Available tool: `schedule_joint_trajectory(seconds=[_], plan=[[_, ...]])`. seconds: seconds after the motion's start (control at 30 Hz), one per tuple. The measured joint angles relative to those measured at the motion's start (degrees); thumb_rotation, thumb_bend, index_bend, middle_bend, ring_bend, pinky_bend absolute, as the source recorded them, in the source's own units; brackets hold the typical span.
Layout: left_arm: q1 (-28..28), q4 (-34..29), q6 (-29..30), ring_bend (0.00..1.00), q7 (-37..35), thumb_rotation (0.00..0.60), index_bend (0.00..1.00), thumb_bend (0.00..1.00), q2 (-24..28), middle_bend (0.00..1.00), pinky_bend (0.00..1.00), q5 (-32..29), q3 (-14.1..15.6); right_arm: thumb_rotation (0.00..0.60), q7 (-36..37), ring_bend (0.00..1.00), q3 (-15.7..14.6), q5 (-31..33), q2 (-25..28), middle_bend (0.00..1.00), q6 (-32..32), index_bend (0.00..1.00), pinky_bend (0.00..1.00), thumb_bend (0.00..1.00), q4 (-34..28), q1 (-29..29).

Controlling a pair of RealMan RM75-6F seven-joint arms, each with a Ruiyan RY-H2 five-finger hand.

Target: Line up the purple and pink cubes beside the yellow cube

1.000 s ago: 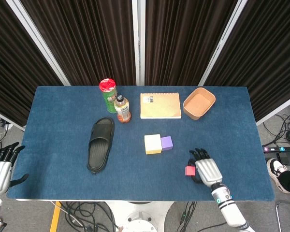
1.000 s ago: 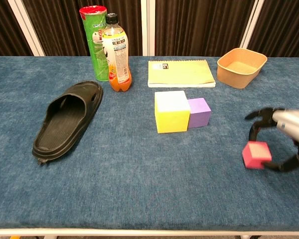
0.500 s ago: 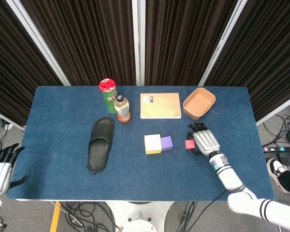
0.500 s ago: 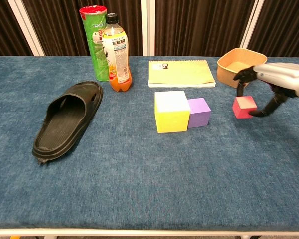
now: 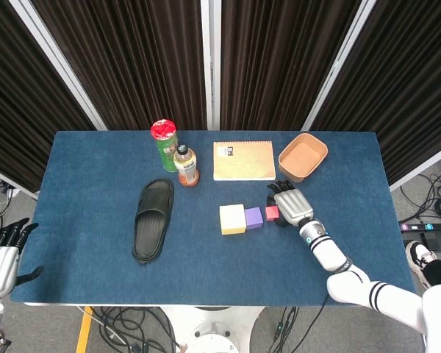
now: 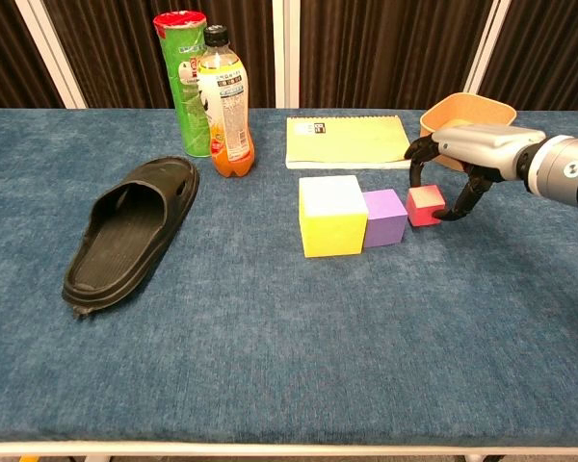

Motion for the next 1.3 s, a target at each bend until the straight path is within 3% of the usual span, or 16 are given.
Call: schedule_joint_trajectory(seconds=[0.6, 0.9, 1.03, 1.3], plan=[[-0.14, 0.74, -0.34, 0.15, -0.62, 0.6, 0.22, 0.0, -0.28, 0.22, 0.17, -0.02, 0.04, 0.6, -1.05, 0.0, -1.09, 2.49, -2.04, 0.08, 1.12, 0.44, 0.0, 0.25, 0.63, 0.49], [0.11, 1.02, -0.13, 0.15, -0.93, 0.6, 0.22, 0.0, -0.39, 0.22, 0.17, -0.04, 0.14, 0.6, -2.24, 0.0, -1.51, 3.67, -1.77, 0.06, 1.57, 0.3, 0.0, 0.24, -0.23, 0.57], [0.21, 1.06, 0.13, 0.15, -1.06, 0.6, 0.22, 0.0, -0.37, 0.22, 0.17, 0.06, 0.13, 0.6, -1.64, 0.0, -1.64, 3.91, -0.95, 0.06, 1.45, 0.24, 0.0, 0.24, -1.1, 0.32], [0.4, 1.0, 0.33, 0.15, -1.06, 0.6, 0.22, 0.0, -0.3, 0.22, 0.17, 0.18, 0.23, 0.6, -1.43, 0.0, -1.66, 3.56, 3.02, 0.05, 2.9, 0.22, 0.0, 0.24, -3.41, -0.46]])
